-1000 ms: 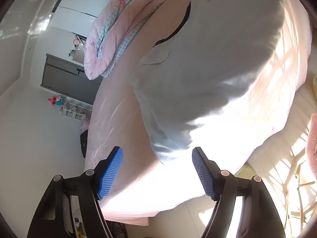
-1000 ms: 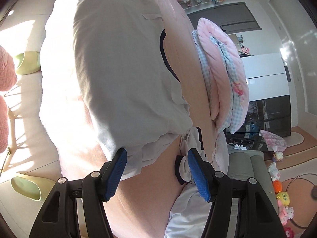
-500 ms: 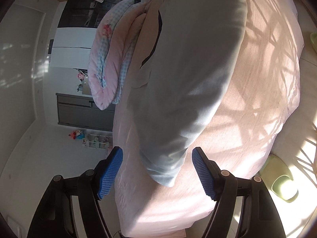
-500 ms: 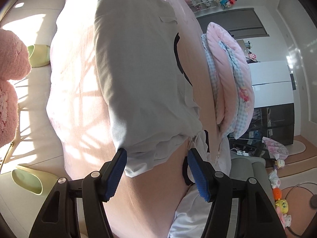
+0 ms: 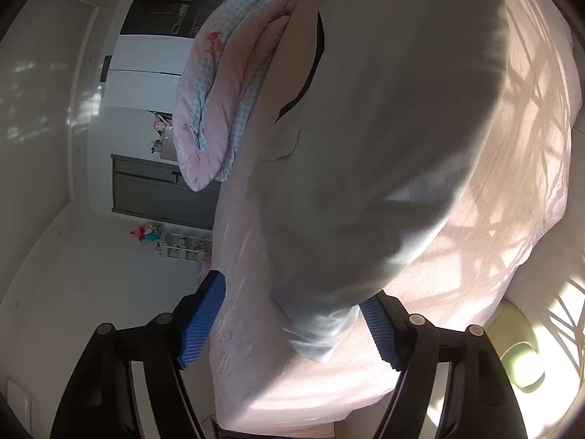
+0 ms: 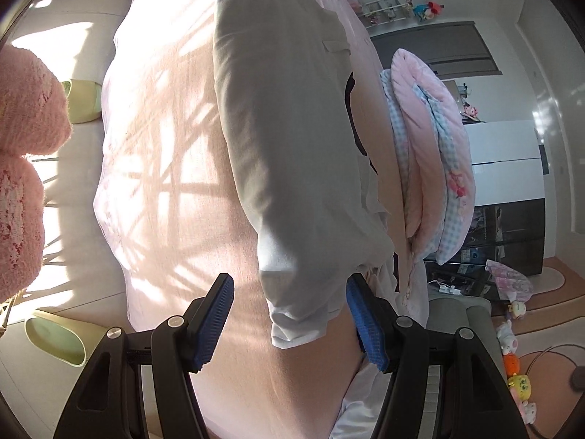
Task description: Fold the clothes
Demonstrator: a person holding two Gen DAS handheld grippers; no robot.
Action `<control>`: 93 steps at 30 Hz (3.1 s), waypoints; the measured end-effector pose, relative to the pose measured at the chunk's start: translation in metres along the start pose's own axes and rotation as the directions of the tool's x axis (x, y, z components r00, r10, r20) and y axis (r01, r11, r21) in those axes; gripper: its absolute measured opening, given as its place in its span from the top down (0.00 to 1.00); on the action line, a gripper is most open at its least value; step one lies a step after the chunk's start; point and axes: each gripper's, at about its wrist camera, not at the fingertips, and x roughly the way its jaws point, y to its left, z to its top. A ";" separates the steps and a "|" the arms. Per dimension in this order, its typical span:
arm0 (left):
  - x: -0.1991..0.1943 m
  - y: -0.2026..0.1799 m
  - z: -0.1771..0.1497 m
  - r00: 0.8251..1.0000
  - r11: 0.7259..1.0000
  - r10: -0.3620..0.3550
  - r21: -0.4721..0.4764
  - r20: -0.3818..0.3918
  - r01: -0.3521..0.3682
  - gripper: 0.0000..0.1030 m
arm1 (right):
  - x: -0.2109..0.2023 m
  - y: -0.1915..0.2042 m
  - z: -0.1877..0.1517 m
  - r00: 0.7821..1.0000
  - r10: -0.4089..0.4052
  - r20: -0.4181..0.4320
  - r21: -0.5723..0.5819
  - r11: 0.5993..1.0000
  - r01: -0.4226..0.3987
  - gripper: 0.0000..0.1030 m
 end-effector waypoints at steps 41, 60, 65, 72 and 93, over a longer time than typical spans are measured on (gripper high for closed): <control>0.003 -0.017 0.014 0.975 0.957 0.158 0.219 0.157 -0.190 0.03 | 0.031 0.001 0.025 0.972 -0.231 0.041 -0.086 0.968 0.234 0.28; 0.002 -0.041 -0.004 0.900 0.868 0.265 0.320 0.345 -0.379 0.00 | 0.043 0.011 0.028 0.966 -0.256 0.031 -0.070 0.964 0.257 0.58; -0.001 -0.040 -0.014 0.891 0.895 0.264 0.249 0.370 -0.369 0.16 | 0.045 0.039 0.025 0.947 -0.317 0.051 -0.163 0.933 0.321 0.80; 0.005 -0.083 -0.034 0.875 0.796 0.272 0.418 0.400 -0.438 0.87 | 0.042 0.035 0.022 0.951 -0.302 0.070 -0.153 0.939 0.309 0.81; -0.002 0.003 0.022 0.942 0.808 -0.325 0.543 0.082 0.231 0.78 | 0.055 -0.051 0.032 0.979 0.203 0.018 -0.289 0.938 -0.189 0.80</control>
